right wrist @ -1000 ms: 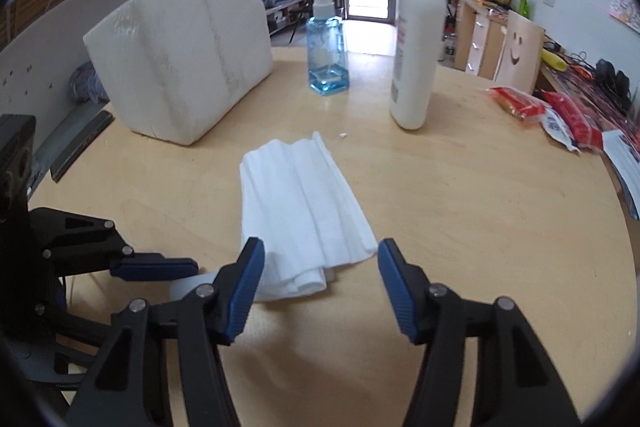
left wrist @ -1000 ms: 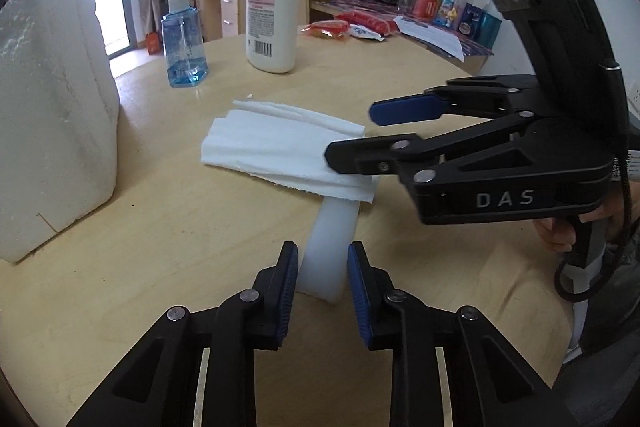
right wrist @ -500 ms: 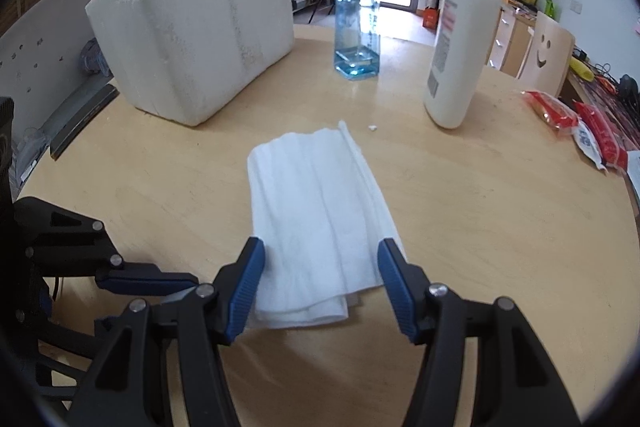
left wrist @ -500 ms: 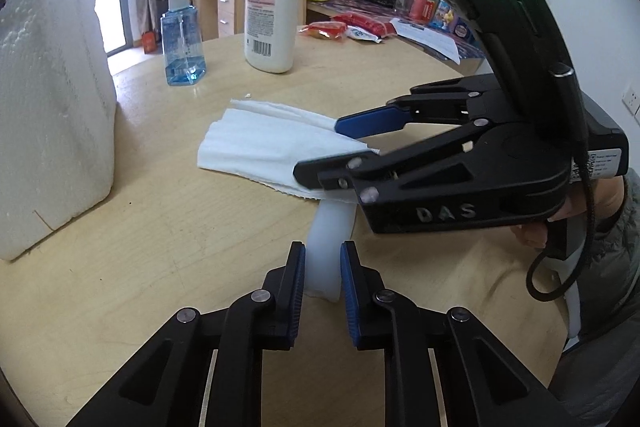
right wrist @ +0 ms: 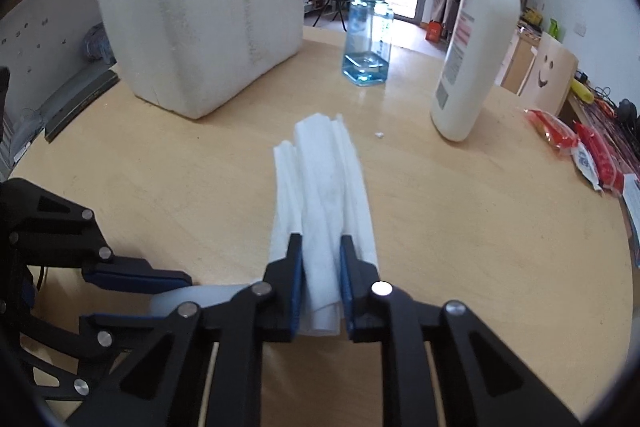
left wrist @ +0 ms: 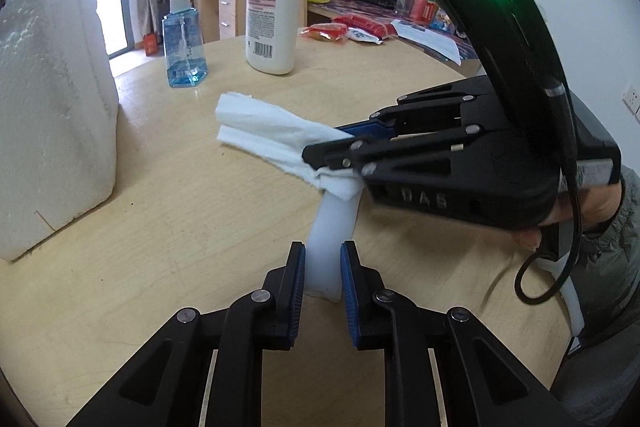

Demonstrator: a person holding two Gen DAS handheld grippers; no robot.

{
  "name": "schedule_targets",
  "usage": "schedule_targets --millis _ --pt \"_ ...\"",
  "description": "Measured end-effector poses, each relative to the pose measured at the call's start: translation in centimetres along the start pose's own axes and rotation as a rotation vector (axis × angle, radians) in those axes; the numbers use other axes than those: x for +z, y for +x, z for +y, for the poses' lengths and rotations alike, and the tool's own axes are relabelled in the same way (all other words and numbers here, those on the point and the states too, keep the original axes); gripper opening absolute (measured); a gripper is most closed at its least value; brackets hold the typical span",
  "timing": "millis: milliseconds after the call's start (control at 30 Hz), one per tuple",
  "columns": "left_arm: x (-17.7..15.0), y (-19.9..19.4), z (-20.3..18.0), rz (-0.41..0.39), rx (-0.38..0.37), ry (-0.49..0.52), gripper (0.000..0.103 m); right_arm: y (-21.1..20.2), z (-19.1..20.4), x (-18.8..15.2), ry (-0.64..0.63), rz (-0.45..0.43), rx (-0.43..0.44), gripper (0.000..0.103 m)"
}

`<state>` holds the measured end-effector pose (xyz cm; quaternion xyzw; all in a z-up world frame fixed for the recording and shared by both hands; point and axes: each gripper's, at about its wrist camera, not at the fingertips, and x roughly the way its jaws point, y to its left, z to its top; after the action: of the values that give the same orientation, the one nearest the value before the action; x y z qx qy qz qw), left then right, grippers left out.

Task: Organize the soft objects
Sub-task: 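Close the left tool on the white foam stick while the right tool grasps the white tissues, then lift the foam stick with the left tool while the right tool lifts the tissues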

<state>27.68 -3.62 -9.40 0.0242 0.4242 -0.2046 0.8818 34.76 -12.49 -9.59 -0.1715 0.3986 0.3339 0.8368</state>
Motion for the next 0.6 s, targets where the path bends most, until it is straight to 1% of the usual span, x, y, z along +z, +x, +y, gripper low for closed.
schedule_targets --millis 200,333,600 --pt "-0.1 -0.3 -0.3 -0.012 0.015 0.010 0.018 0.0 -2.0 -0.2 0.109 -0.013 0.059 0.013" --pt "-0.3 -0.7 -0.4 -0.022 0.025 0.004 0.018 -0.4 -2.4 -0.2 0.144 -0.028 0.090 0.012" --pt "-0.4 -1.8 -0.6 -0.054 0.010 0.003 0.018 -1.8 -2.5 0.0 0.189 -0.065 0.100 0.012"
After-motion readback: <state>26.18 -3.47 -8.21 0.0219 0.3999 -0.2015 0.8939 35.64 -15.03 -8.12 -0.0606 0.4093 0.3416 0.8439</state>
